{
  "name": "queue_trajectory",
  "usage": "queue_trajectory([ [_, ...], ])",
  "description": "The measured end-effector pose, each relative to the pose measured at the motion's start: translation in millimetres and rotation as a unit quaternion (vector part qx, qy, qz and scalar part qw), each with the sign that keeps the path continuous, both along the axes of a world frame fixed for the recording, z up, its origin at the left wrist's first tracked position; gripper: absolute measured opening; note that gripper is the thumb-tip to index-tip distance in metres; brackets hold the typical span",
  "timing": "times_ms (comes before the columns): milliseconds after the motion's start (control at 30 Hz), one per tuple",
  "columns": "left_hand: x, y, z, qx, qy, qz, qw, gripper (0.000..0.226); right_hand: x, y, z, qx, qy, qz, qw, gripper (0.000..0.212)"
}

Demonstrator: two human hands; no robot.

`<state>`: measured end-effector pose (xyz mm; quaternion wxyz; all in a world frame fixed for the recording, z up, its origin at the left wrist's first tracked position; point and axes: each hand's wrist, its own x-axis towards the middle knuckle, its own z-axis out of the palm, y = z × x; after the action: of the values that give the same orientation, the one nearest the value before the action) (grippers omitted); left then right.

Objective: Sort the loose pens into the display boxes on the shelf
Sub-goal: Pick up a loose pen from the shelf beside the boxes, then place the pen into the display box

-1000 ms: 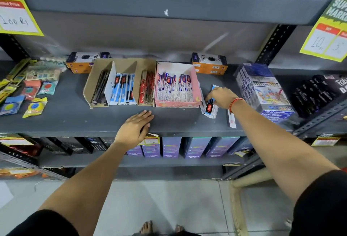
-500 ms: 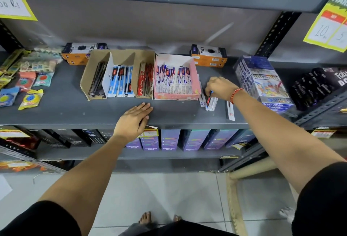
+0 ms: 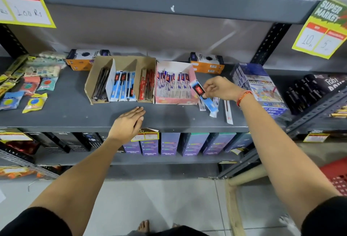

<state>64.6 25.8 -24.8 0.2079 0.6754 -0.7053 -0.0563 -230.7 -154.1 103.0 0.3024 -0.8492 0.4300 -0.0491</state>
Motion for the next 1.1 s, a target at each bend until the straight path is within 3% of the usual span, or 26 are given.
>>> queue_trajectory([
  [100,24,10,0,0.001,-0.005,0.058,0.998,0.058,19,4,5,0.055,-0.132,-0.048,0.989,0.026],
  [200,42,19,-1,0.006,-0.032,0.059,0.998,0.058,50,6,6,0.112,-0.245,-0.101,0.958,0.026],
  [400,45,16,-2,-0.001,-0.043,0.087,0.995,0.053,150,8,5,0.14,-0.353,-0.158,0.912,0.02],
  [467,45,15,-4,-0.01,-0.044,0.096,0.994,0.05,184,9,3,0.152,-0.35,-0.152,0.912,0.01],
  [533,45,15,-6,-0.014,-0.04,0.1,0.994,0.048,214,12,2,0.153,-0.322,-0.15,0.922,0.028],
  [733,46,13,-10,-0.024,-0.044,0.104,0.993,0.048,276,5,-7,0.076,-0.16,-0.148,0.973,0.03],
  [833,47,11,-12,-0.036,-0.037,0.107,0.993,0.047,293,1,-13,0.066,-0.097,-0.151,0.982,0.038],
  [967,48,10,-17,-0.061,-0.037,0.11,0.991,0.045,297,1,-26,0.11,0.004,-0.115,0.987,0.024],
  [1033,48,9,-18,-0.066,-0.04,0.109,0.991,0.045,308,4,-18,0.07,-0.021,-0.129,0.989,0.04],
  [1100,48,8,-19,-0.072,-0.043,0.109,0.991,0.044,321,8,-18,0.017,-0.024,-0.113,0.993,0.038],
])
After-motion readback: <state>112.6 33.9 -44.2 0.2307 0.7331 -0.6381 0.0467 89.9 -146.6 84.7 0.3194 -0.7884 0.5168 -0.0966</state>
